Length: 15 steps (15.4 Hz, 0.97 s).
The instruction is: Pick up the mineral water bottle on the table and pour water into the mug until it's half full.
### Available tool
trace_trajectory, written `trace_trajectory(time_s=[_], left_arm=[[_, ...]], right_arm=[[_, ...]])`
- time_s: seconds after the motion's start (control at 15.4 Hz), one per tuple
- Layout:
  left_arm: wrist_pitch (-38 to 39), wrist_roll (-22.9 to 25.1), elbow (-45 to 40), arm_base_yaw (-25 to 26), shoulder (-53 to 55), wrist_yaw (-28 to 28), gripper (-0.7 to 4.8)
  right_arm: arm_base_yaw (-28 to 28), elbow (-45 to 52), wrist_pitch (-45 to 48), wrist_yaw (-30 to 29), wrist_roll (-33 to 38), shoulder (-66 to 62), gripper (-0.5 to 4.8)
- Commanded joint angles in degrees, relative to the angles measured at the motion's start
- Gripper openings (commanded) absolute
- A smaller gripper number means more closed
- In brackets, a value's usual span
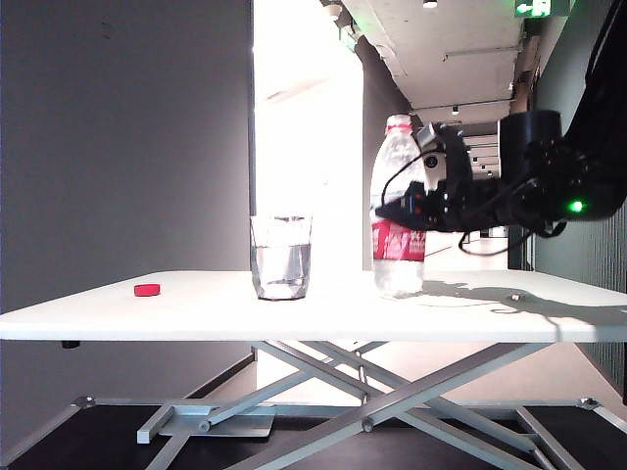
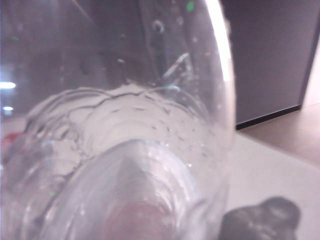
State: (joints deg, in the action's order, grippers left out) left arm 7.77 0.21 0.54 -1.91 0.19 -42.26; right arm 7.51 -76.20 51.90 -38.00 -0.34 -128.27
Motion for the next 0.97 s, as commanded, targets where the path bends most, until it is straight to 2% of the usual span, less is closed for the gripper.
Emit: trace_trajectory(time_s=[0.06,0.19,0.32,0.39,0.52,0.78,0.97], left_arm=[[0.28,0.42,0.07,-0.09,0.02,-0.66,-0.05],[0.28,0.46,0.07,-0.09,0.02,-0.63,-0.05],[0.31,0.46,0.07,-0.09,0.02,-0.63,-0.05],[0.31,0.46,0.07,-0.09,0.02,-0.63,-0.05],[0.31,0.46,0.07,-0.09,0.02,-0.66,-0.05],[0.31,0.46,0.07,-0.09,0.02,-0.66,-0.05],[0.31,0.70,0.07,-0.09,0.02,-0.63,-0.05]], right_arm=[[0.11,-0.50,1.99,-2.64,-3.39,0.55,2.02],[0.11,-0.50,1.36,-3.10,-4.31,0.55,2.03],[0.11,-0.50,-1.31,-3.10,-4.48,0.55,3.02],[0.11,-0.50,-1.99,-3.28,-4.68,0.55,3.36],[0.11,-0.50,-2.40,-3.30,-4.63,0.55,4.79],[-0.48,-0.50,-2.08,-6.60,-3.85,0.61,4.79],[-2.99,-0.50,-2.40,-13.81,-2.45,1.75,4.79]])
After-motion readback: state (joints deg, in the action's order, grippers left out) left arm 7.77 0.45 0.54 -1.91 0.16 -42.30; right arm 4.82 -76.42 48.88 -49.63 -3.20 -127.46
